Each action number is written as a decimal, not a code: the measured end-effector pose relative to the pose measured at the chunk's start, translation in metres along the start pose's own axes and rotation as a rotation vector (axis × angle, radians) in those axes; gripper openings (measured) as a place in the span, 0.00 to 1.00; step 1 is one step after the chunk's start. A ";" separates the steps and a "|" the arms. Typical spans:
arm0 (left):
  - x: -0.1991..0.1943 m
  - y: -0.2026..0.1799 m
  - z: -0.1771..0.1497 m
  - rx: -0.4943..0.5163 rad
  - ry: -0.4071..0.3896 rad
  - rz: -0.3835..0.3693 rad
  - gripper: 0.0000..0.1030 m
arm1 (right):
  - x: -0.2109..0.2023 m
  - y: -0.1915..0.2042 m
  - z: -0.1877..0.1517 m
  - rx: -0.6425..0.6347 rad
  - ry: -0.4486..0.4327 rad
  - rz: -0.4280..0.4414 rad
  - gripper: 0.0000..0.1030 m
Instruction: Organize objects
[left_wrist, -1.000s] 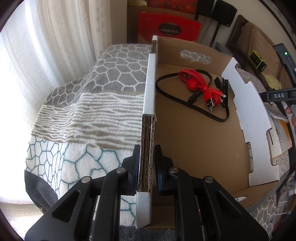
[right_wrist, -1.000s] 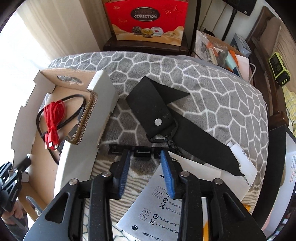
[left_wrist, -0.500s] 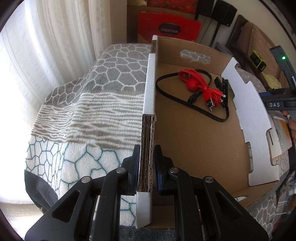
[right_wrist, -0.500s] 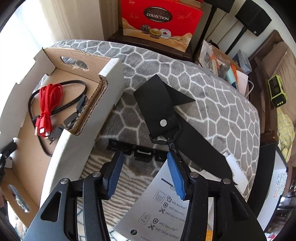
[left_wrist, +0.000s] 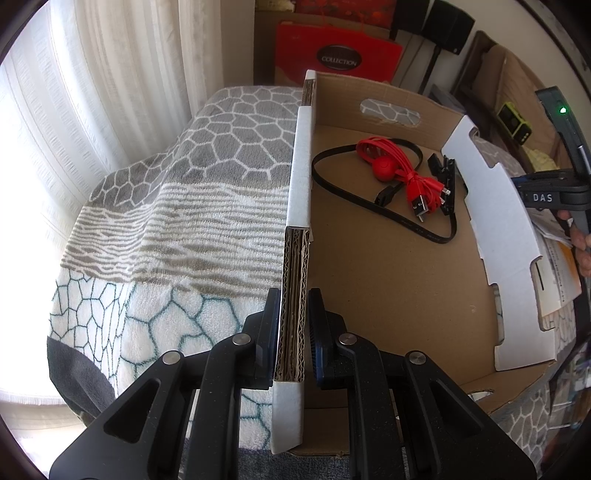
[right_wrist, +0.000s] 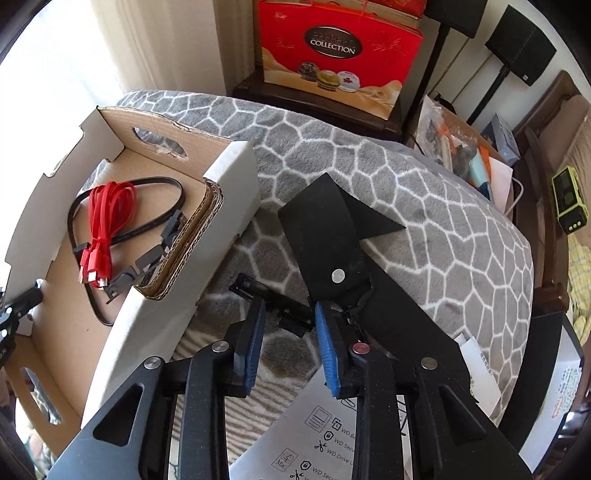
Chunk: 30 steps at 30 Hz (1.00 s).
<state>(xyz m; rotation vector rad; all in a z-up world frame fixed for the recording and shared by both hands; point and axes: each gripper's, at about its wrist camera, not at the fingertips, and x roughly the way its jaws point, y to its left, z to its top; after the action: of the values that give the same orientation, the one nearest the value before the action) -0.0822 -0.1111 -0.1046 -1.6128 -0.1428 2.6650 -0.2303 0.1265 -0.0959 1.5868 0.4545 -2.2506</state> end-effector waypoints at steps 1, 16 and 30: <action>0.000 0.000 0.000 0.000 0.000 0.000 0.13 | 0.000 0.001 -0.001 -0.014 -0.001 -0.001 0.25; 0.000 -0.001 -0.001 -0.002 0.001 -0.004 0.13 | 0.001 0.013 -0.006 -0.103 -0.026 -0.041 0.11; 0.000 0.000 -0.001 -0.005 0.001 -0.005 0.13 | -0.022 -0.003 -0.007 -0.063 -0.056 -0.053 0.23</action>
<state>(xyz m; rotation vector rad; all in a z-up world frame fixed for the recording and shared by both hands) -0.0815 -0.1109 -0.1048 -1.6125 -0.1533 2.6624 -0.2192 0.1347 -0.0773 1.4933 0.5526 -2.2900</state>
